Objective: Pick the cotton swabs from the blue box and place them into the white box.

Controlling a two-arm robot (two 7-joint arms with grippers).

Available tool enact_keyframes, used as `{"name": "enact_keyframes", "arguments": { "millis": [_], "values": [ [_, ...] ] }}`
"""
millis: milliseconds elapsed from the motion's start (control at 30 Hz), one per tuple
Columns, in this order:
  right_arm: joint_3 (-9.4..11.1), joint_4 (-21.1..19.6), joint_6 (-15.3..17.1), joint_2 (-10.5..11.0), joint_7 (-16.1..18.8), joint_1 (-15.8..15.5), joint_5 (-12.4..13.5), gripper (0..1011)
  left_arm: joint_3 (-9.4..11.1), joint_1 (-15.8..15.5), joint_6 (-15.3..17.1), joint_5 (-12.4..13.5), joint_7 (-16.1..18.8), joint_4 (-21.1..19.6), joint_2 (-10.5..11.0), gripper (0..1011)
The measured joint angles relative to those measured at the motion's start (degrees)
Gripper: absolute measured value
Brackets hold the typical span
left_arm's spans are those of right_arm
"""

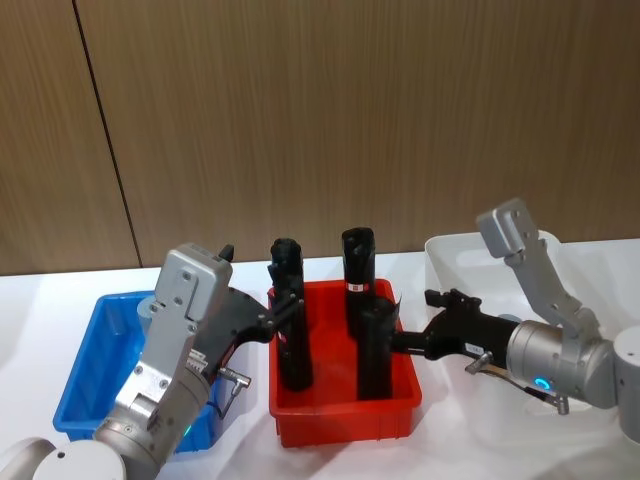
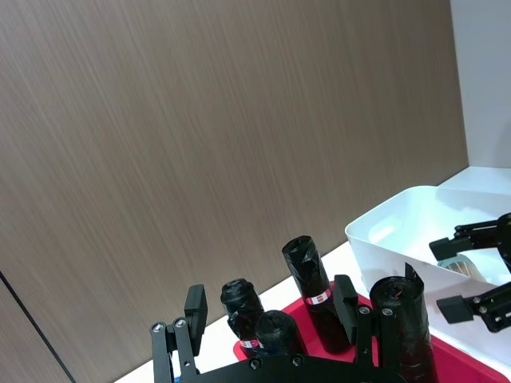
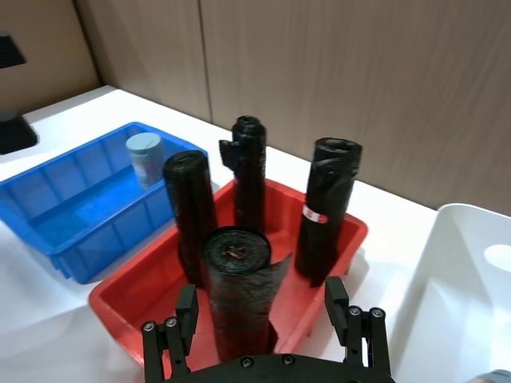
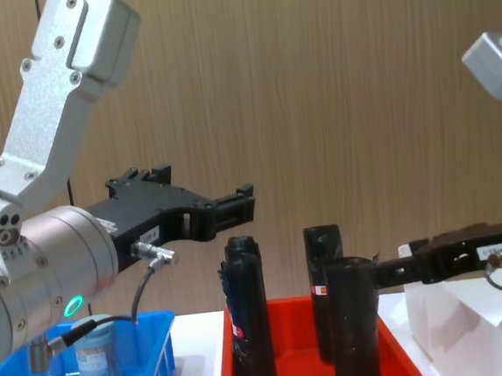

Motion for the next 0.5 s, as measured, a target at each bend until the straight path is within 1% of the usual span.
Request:
{"name": "enact_keyframes", "arguments": {
  "millis": [233,500],
  "values": [
    [-0.62,0.24,0.86,-0.17,2.61,0.79,-0.62,1002,0.00,0.00,0.00,0.00,0.00,0.00,0.00,1004],
    [-1.04,0.44,1.13,-0.28,3.65,1.30,-0.91,1002,0.00,0.00,0.00,0.00,0.00,0.00,0.00,1004]
  ]
}}
